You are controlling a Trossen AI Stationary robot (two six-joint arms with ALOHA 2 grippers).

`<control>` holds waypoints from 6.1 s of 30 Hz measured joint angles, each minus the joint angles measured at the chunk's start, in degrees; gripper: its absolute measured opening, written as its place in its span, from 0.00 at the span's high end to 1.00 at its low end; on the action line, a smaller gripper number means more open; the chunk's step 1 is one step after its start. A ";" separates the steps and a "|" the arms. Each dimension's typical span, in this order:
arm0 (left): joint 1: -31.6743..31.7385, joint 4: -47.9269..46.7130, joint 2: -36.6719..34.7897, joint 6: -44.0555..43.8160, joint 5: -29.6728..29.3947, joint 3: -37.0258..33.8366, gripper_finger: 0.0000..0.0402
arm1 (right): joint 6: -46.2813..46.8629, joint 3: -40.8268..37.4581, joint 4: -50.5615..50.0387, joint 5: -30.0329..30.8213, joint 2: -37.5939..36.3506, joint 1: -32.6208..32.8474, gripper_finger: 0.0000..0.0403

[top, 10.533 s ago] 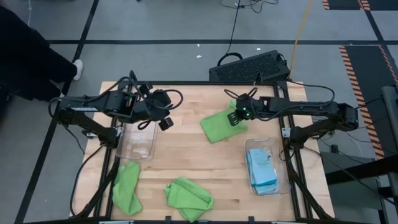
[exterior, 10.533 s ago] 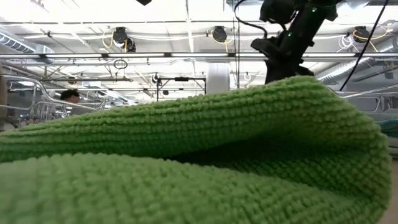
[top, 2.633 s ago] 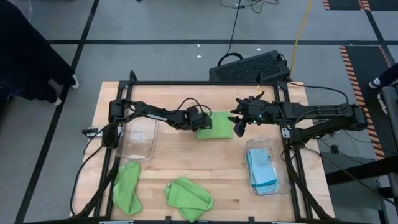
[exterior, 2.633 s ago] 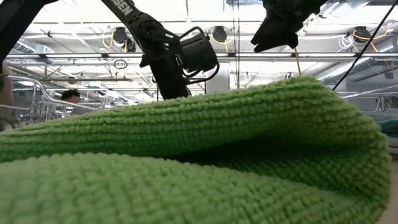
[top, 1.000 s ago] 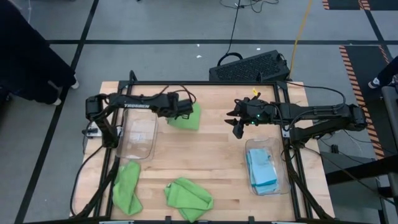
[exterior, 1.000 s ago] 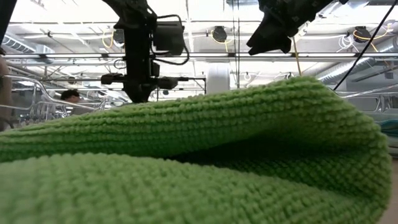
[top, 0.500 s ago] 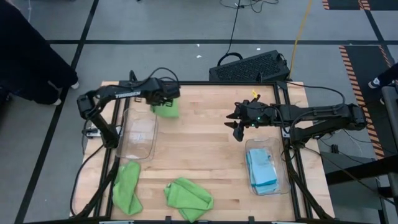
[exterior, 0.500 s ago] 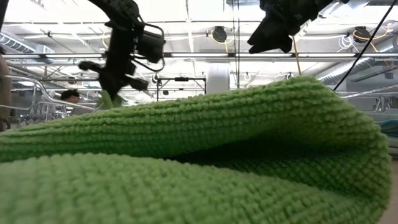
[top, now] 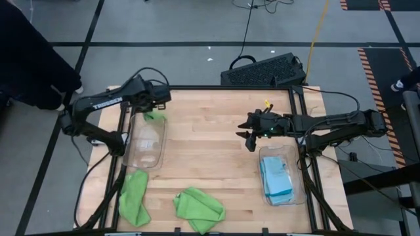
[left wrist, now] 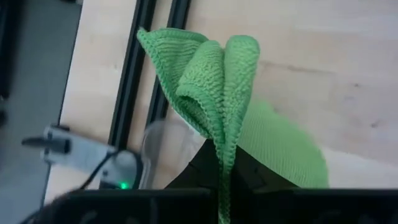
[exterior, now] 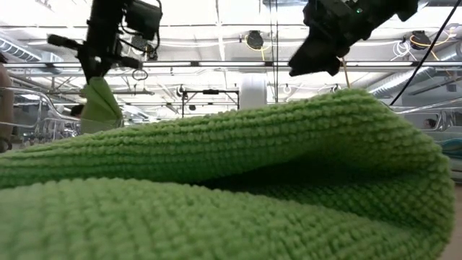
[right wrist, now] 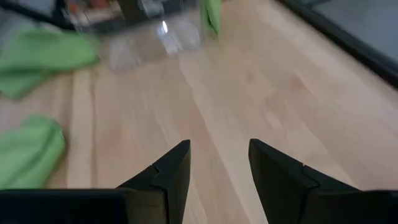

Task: Sort microfiber towel by color & place in baskets
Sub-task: Put the folded green microfiber towel into the left transparent bin, then fold the right green microfiber towel

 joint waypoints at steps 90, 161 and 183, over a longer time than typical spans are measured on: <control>-33.97 7.36 5.22 -15.40 43.41 -29.00 0.76 | 4.31 -12.28 25.56 -1.03 -0.04 -5.22 0.62; -76.27 53.54 15.36 58.04 -1.11 -7.11 0.60 | 31.54 55.66 -22.18 8.44 46.82 36.20 0.66; -82.75 53.55 23.03 34.92 -3.82 1.88 0.60 | 27.07 55.63 -16.39 7.71 45.66 44.40 0.66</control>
